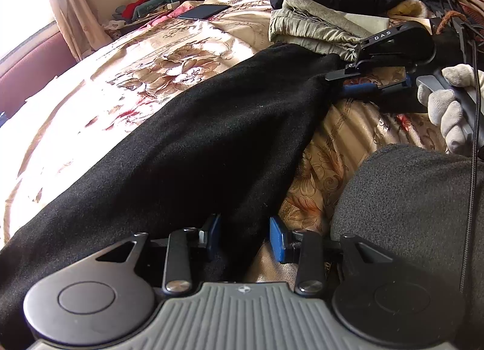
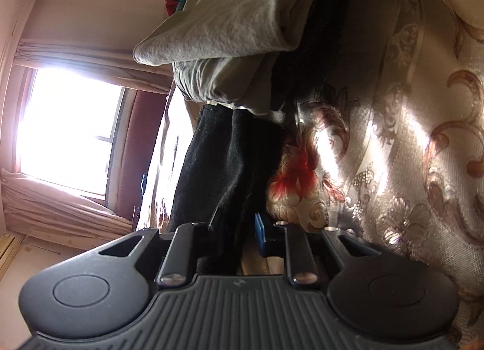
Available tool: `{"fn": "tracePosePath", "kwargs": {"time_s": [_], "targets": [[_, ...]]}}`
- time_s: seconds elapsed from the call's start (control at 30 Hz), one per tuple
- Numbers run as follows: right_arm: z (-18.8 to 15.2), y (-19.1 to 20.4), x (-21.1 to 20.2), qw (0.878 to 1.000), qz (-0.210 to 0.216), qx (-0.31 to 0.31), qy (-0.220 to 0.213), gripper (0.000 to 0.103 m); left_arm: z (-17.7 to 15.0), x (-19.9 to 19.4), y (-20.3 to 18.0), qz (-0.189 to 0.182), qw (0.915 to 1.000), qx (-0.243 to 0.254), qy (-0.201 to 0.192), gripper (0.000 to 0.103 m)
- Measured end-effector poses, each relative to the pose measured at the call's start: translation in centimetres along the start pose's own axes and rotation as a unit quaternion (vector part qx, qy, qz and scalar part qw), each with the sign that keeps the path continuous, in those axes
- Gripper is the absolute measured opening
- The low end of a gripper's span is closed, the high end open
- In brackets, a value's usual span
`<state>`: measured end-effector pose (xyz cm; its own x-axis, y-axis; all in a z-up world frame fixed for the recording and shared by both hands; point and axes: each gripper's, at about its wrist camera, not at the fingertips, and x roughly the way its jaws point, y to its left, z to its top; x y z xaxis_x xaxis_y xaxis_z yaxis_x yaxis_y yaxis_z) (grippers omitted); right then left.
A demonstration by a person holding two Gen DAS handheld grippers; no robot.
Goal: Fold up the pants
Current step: 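Lift the pants' waistband end with the right gripper off the bed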
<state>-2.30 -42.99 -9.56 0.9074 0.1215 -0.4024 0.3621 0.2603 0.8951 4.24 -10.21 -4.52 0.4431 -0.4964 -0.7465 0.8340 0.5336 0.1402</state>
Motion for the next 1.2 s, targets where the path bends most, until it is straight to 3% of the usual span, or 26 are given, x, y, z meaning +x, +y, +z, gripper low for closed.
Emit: {"fn": "tracePosePath", "kwargs": {"time_s": [0.2,0.33,0.4,0.63,0.67,0.7,0.83,1.0,1.07,1.13,1.2], "targets": [[0.6,-0.2,1.8,1.0,0.016,0.017,-0.019,0.022,0.0,0.0,0.0,-0.001,1.0,-0.001,0.001,0.049],[0.7,0.4,1.6,0.999,0.043,0.021,-0.022,0.034,0.0,0.0,-0.1,0.001,1.0,0.0,0.002,0.049],[0.9,0.7,1.3,0.999,0.041,0.005,-0.025,0.035,0.1,0.0,-0.1,0.0,1.0,0.0,0.003,0.049],[1.5,1.8,4.2,0.999,0.022,-0.032,-0.034,0.026,0.2,-0.1,-0.1,0.002,1.0,-0.001,0.003,0.049],[1.4,2.1,4.5,0.998,0.011,-0.044,-0.033,0.021,0.2,-0.1,-0.1,0.004,1.0,-0.003,0.002,0.049],[1.5,2.2,4.9,0.999,0.0,-0.045,-0.027,0.009,0.3,-0.1,-0.2,0.005,1.0,-0.005,0.001,0.049],[2.1,2.6,2.6,0.998,0.062,0.008,-0.025,0.007,0.7,-0.3,-0.5,0.011,0.9999,-0.005,0.0,0.049],[2.8,5.4,-1.9,0.993,0.098,-0.02,-0.059,0.006,1.9,-0.2,-1.3,-0.022,0.9997,-0.004,-0.01,0.051],[3.5,5.3,-2.5,0.993,0.067,-0.046,-0.081,0.006,2.2,0.5,-1.7,-0.034,0.9993,-0.003,-0.013,0.051],[4.1,4.2,-1.4,0.997,0.03,-0.023,-0.063,0.006,2.2,0.8,-1.2,-0.051,0.9982,-0.029,-0.015,0.05],[4.0,5.0,-1.5,0.998,0.021,-0.033,-0.055,0.006,2.0,0.0,-0.3,-0.053,0.9973,-0.048,-0.016,0.05]]}}
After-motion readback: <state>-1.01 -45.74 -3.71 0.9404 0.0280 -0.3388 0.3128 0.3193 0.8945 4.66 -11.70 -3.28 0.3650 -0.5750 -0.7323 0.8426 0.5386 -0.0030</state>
